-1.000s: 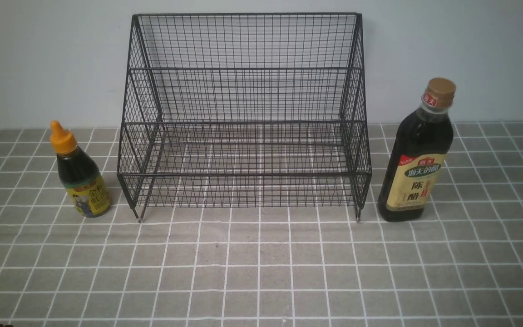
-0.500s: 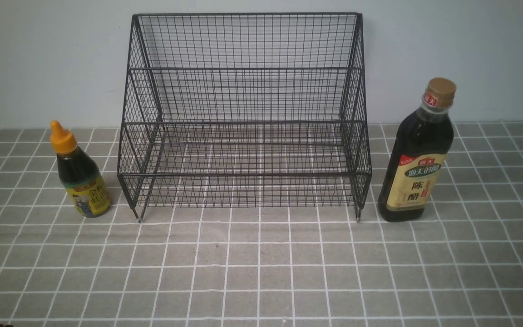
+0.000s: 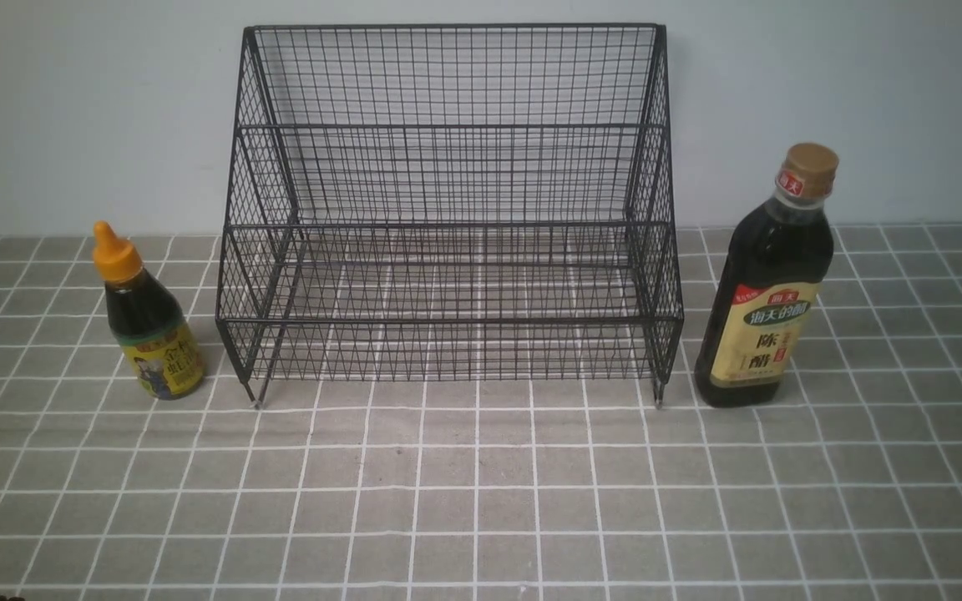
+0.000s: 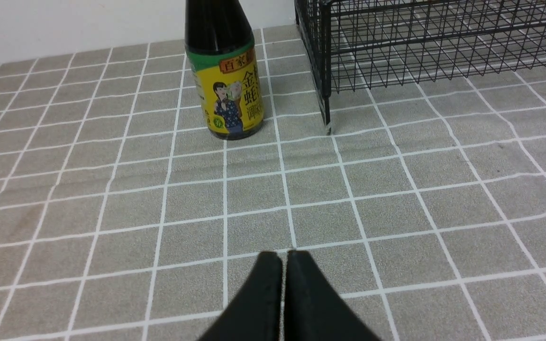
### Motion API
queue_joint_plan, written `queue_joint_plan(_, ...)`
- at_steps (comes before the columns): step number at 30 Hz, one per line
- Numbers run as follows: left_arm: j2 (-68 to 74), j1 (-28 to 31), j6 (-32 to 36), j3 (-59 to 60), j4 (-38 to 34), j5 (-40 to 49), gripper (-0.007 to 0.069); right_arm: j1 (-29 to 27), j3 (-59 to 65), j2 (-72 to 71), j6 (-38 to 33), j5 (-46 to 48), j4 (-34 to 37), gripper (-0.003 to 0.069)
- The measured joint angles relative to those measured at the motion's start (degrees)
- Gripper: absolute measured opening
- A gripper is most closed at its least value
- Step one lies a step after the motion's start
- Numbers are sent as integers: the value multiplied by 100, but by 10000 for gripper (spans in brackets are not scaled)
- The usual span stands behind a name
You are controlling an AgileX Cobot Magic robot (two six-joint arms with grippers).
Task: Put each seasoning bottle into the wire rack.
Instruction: Use the right arm to grab the condiment bottle closest to it
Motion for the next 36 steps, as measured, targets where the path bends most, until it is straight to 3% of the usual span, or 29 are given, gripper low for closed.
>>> queue_joint_plan(4, 0, 0, 0, 0, 0, 0, -7, 0, -1024, 1210, -432, 1251, 148, 44)
queue_joint_plan(9, 0, 0, 0, 0, 0, 0, -7, 0, -2215, 2633, -1461, 2214, 1027, 113)
queue_joint_plan(17, 0, 0, 0, 0, 0, 0, -7, 0, -3691, 4289, -3488, 2530, 3230, 349)
queue_joint_plan(20, 0, 0, 0, 0, 0, 0, -7, 29, -4057, 4825, -4145, 2497, 3733, 436)
queue_joint_plan(26, 0, 0, 0, 0, 0, 0, -7, 459, -4615, 5744, -4551, 2377, 3710, 532)
queue_joint_plan(31, 0, 0, 0, 0, 0, 0, -7, 749, -4747, 6302, -4486, 1916, 3057, 545)
queue_joint_plan(36, 0, 0, 0, 0, 0, 0, -7, 749, -4753, 6662, -4344, 1628, 2903, 545)
